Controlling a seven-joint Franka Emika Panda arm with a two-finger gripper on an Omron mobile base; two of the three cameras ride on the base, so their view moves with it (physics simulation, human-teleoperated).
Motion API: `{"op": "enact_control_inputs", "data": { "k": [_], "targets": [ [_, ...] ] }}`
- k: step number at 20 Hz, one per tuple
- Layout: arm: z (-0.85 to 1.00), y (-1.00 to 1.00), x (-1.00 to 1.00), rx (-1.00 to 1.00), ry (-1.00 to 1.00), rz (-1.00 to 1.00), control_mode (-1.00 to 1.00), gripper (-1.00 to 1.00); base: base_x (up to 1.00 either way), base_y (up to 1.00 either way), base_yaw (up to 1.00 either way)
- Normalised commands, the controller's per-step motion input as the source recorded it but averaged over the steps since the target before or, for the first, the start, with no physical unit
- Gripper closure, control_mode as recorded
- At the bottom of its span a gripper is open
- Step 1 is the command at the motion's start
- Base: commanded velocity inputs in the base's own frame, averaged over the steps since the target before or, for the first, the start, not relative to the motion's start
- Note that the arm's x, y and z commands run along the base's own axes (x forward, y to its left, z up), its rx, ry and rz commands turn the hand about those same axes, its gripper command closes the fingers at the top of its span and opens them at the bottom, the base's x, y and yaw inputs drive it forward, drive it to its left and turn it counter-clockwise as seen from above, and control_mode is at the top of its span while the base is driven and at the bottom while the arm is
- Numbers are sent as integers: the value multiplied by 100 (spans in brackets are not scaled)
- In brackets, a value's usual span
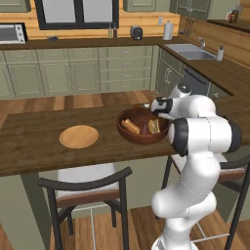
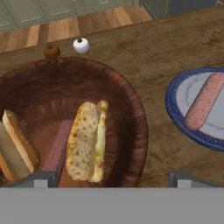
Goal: Place one bun and one sausage from the bowl on each plate.
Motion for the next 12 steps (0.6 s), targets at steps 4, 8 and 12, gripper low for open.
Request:
{"op": "enact_control_inputs", "data": {
  "k": [4, 8, 12],
  "targets": [
    [1, 87, 9, -1, 15, 7, -100, -100, 0, 0, 0],
    [-6, 30, 24, -2, 19, 0, -100, -100, 0, 0, 0],
    [-23, 4, 33, -7, 19, -4, -100, -100, 0, 0, 0]
  ]
}}
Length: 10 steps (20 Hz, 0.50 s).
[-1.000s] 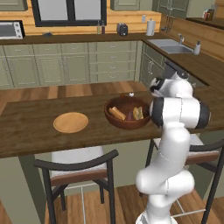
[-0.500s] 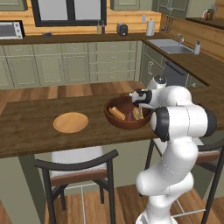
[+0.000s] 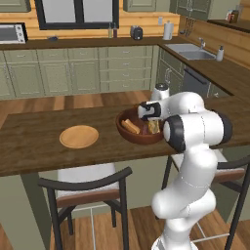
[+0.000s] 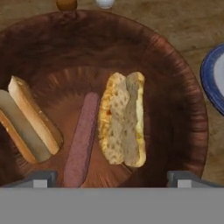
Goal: Place one bun and one sausage from the bowl on each plate.
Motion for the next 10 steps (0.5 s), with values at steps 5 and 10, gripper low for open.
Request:
{"op": "enact_control_inputs", "data": {
  "k": [5, 10],
  "targets": [
    [-35, -6, 8, -3, 17, -4, -100, -100, 0, 0, 0],
    [-37, -28, 2, 0, 13, -3, -100, -100, 0, 0, 0]
  ]
}}
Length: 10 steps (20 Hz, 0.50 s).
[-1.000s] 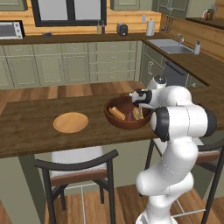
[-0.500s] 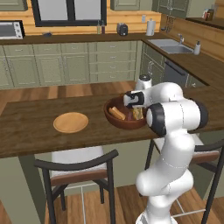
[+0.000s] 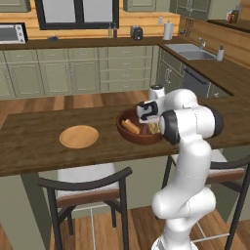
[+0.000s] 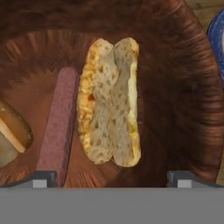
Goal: Place one bun and one sausage from the bowl on each plate.
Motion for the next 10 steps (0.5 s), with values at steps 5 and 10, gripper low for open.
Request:
{"op": "enact_control_inputs", "data": {
  "k": [5, 10],
  "targets": [
    [-27, -10, 25, 0, 9, -1, -100, -100, 0, 0, 0],
    [-25, 2, 45, 0, 7, 1, -100, -100, 0, 0, 0]
  ]
}}
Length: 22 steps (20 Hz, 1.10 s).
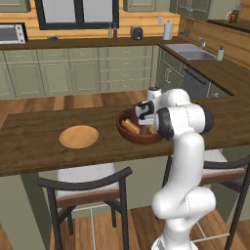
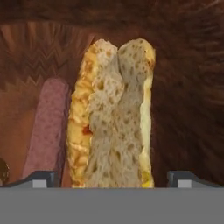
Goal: Place one bun and one sausage from the bowl on each plate.
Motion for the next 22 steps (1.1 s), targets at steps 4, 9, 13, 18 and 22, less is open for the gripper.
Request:
{"op": "enact_control_inputs", "data": {
  "k": [4, 9, 13, 18, 22],
  "targets": [
    [-35, 0, 36, 0, 6, 0, -100, -100, 0, 0, 0],
    [-45, 0, 20, -1, 2, 0, -100, -100, 0, 0, 0],
    [-84, 0, 7, -8, 5, 0, -100, -100, 0, 0, 0],
    [-91, 10, -18, -13, 1, 3, -100, 100, 0, 0, 0],
    [-38, 2, -60, -2, -1, 3, -100, 100, 0, 0, 0]
  ]
}}
